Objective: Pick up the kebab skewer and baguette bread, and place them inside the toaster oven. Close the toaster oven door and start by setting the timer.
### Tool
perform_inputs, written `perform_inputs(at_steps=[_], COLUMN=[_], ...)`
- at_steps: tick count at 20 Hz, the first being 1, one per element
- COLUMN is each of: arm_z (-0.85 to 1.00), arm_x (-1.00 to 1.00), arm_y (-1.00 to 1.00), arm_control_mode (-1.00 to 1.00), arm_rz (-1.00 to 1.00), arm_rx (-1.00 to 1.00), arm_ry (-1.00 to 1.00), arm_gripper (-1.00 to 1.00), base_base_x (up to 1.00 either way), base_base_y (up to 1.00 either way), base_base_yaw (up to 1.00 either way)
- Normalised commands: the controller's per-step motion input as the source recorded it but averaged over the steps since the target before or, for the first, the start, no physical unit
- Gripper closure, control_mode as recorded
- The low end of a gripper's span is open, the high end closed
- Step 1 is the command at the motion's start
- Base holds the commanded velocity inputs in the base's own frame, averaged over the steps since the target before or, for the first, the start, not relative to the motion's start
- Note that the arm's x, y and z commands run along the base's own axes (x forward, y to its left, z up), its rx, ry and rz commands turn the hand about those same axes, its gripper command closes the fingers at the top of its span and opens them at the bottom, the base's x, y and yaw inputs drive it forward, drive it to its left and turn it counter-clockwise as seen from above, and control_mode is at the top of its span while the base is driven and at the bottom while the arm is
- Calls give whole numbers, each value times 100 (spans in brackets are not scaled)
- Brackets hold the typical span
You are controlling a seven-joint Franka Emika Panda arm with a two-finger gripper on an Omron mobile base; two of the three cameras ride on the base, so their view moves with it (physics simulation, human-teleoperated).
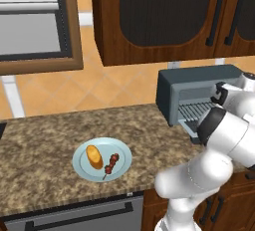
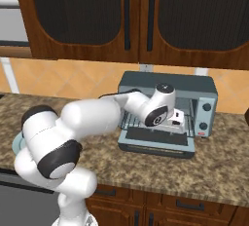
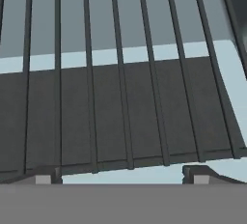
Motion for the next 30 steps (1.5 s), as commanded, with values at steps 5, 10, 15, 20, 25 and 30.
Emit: perform_inputs(at_steps=[5,10,15,20,25,30], arm_z=[21,58,33,12,3,0], arm_x=[-38,-28,-40,-25,-11,0], arm_y=[4,80,100,100,100,100], arm_control_mode=[-100,-100,-100,-100,-100,-100], arm_rz=[-1,-5,-6,-3,0,0], arm_rx=[0,0,0,0,0,0], arm_ry=[3,-4,-3,-3,0,0], arm_gripper=[-100,-100,-100,-100,-100,-100], base_base_x=[0,0,0,0,0,0], base_base_y=[0,0,0,0,0,0], base_base_yaw=[0,0,0,0,0,0])
